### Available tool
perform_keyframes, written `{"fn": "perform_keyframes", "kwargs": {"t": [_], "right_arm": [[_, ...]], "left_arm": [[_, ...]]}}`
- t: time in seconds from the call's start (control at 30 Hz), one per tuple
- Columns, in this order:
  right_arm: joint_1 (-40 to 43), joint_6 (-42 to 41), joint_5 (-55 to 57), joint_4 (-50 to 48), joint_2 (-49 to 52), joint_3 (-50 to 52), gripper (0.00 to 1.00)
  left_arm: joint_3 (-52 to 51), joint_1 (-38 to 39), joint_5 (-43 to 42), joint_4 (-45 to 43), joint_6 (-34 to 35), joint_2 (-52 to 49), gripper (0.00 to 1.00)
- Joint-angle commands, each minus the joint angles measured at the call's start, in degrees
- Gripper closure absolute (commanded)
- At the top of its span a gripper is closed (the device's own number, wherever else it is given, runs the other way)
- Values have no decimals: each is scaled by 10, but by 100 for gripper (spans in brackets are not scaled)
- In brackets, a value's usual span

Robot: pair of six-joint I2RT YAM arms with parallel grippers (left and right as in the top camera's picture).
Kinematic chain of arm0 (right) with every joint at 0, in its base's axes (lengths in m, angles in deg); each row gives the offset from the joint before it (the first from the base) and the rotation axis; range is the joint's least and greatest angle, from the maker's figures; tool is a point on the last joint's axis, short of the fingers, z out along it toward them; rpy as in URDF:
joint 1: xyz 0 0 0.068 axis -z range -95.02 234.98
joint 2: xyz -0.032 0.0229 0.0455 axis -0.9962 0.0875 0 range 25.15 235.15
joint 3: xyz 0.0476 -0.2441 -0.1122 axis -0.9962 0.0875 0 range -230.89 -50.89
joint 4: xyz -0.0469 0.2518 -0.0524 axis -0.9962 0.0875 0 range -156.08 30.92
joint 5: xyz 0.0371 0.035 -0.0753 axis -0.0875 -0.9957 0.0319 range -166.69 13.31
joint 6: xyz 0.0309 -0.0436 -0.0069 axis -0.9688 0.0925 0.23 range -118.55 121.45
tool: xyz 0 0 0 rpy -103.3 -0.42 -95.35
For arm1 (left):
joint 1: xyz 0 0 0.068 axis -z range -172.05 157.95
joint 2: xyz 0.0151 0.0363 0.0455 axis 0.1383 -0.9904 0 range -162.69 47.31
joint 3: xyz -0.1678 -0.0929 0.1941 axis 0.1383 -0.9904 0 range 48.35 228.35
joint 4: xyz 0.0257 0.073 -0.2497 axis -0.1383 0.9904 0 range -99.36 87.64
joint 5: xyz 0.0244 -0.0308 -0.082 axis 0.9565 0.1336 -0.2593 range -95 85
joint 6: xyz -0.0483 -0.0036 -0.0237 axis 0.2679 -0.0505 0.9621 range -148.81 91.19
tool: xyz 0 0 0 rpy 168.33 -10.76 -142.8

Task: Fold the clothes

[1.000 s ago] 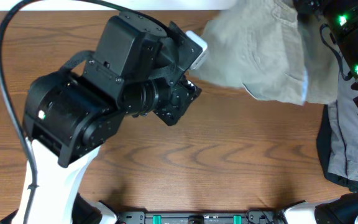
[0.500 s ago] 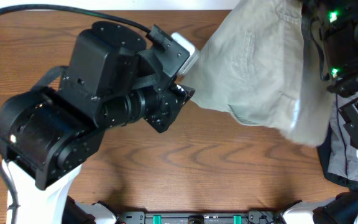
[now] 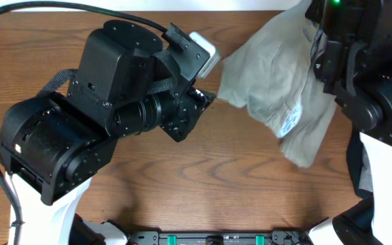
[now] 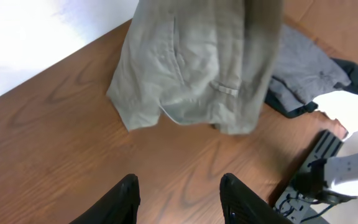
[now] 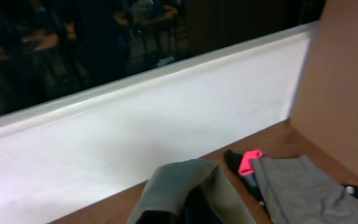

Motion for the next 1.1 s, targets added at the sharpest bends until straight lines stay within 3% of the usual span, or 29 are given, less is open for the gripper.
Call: {"fn": "perform_keyframes", "kwargs": {"t": [0.0, 0.4, 0.67, 1.07], "right_arm": [[-1, 11, 37, -22, -12, -9, 98], [-2, 81, 38, -276, -15, -12, 99], [-10, 148, 48, -411, -15, -12, 99], [-51, 200, 50, -467, -15, -12, 98]], "left_arm": [[0, 3, -39, -7, 5, -15, 55], [0, 104, -35, -37, -12, -117, 56], [0, 123, -10, -89, -17, -132, 56], [0, 177, 16, -139, -51, -208, 51]]}}
